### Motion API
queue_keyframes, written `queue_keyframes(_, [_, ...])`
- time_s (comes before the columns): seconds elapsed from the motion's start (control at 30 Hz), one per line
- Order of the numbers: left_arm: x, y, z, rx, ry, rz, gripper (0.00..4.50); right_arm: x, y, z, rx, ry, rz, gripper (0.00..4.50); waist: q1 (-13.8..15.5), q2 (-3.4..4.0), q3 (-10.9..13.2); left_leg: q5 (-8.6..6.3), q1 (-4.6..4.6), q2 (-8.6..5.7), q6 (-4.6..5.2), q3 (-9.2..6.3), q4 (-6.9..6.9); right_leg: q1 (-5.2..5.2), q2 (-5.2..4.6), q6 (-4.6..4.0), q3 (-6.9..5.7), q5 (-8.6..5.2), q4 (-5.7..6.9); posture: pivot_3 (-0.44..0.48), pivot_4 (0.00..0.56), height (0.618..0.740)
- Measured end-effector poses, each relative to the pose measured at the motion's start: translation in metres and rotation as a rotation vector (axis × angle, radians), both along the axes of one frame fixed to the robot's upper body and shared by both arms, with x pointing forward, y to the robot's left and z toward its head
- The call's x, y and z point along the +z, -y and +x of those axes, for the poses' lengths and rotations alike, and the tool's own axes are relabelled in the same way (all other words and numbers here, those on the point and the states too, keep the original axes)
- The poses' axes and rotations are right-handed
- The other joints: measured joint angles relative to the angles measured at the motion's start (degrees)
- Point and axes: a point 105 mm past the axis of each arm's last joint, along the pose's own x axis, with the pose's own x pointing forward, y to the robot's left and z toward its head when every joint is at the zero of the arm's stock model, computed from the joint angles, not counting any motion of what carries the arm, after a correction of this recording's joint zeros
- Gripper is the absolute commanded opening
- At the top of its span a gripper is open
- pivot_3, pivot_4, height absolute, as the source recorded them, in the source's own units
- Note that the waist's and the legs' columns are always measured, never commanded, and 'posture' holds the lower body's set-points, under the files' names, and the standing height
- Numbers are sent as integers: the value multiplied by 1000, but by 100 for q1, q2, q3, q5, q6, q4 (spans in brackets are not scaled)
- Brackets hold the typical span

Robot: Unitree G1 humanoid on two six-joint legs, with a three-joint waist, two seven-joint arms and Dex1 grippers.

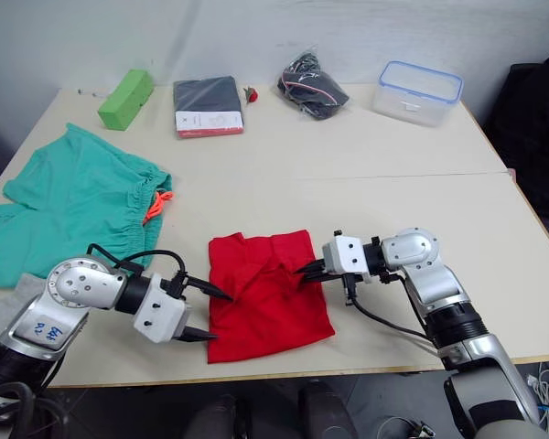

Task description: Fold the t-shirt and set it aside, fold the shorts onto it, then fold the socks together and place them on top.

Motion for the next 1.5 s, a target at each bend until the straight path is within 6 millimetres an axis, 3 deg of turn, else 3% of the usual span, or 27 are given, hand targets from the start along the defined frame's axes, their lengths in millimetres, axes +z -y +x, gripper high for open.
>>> queue_keyframes(0.07, [1, 1, 1, 9, 5, -11, 3446, 0, 1, 0, 0, 3, -3, 0, 2, 0, 0, 0, 0, 0, 0, 0, 0, 0, -1, 0, 0, 0, -1, 0, 150, 740])
queue_keyframes(0.17, [1, 2, 7, 39, 7, -45, 2870, -3, 2, -1, -7, -6, -5, 0, 4, 0, 0, 0, 0, 0, 1, 0, 0, 0, -1, 0, 0, 0, 0, 0, 150, 740])
queue_keyframes(0.47, [-5, -6, 11, 70, -35, -39, 40, -4, 4, -1, -13, -9, -8, 0, 1, 0, 0, 0, 0, 0, 0, 0, 0, 0, -1, 0, 0, 0, 0, 0, 150, 740])
queue_keyframes(0.6, [-2, -4, 14, 138, -115, -121, 40, -3, 3, -1, -28, -32, -5, 0, 5, 0, 0, 0, 0, 0, 1, -1, 0, 0, -2, 0, 0, 0, 3, 0, 150, 740])
queue_keyframes(0.7, [6, -4, 26, 298, -257, -281, 40, 3, 3, 1, -64, -95, 36, 0, 1, -1, 0, 0, 0, 1, 1, -5, 0, 0, -2, 0, -2, 0, 5, 0, 150, 740])
queue_keyframes(1.0, [17, -19, 63, 778, -533, -576, 40, 16, -1, 25, -262, -494, 150, 0, 12, -1, 0, 0, -2, -2, 0, -8, 1, -1, -5, 0, -4, 0, 5, 0, 150, 740])
queue_keyframes(1.2, [-2, -37, 87, 1106, -724, -730, 40, -4, 5, 50, -473, -741, 152, 0, 1, -2, 0, 1, -7, -2, -1, -8, 1, -8, -4, 0, -6, 0, 5, 0, 150, 740])
queue_keyframes(1.37, [-3, -34, 94, 1195, -795, -790, 40, -15, 2, 65, -578, -825, 165, 0, -3, -2, 0, 3, -12, -2, -5, -7, 5, -13, -3, 1, -6, 0, 6, 0, 150, 740])
queue_keyframes(1.43, [-3, -34, 96, 1209, -800, -804, 0, -14, 4, 67, -595, -843, 167, 485, -2, -3, 0, 3, -12, -2, -5, -8, 5, -12, -3, 1, -7, 1, 6, 0, 150, 740])
queue_keyframes(1.5, [-3, -35, 97, 1221, -795, -811, 537, -13, 6, 69, -617, -868, 185, 982, 2, -3, 0, 3, -12, -2, -5, -7, 5, -12, -4, 1, -6, 1, 5, 0, 150, 740])
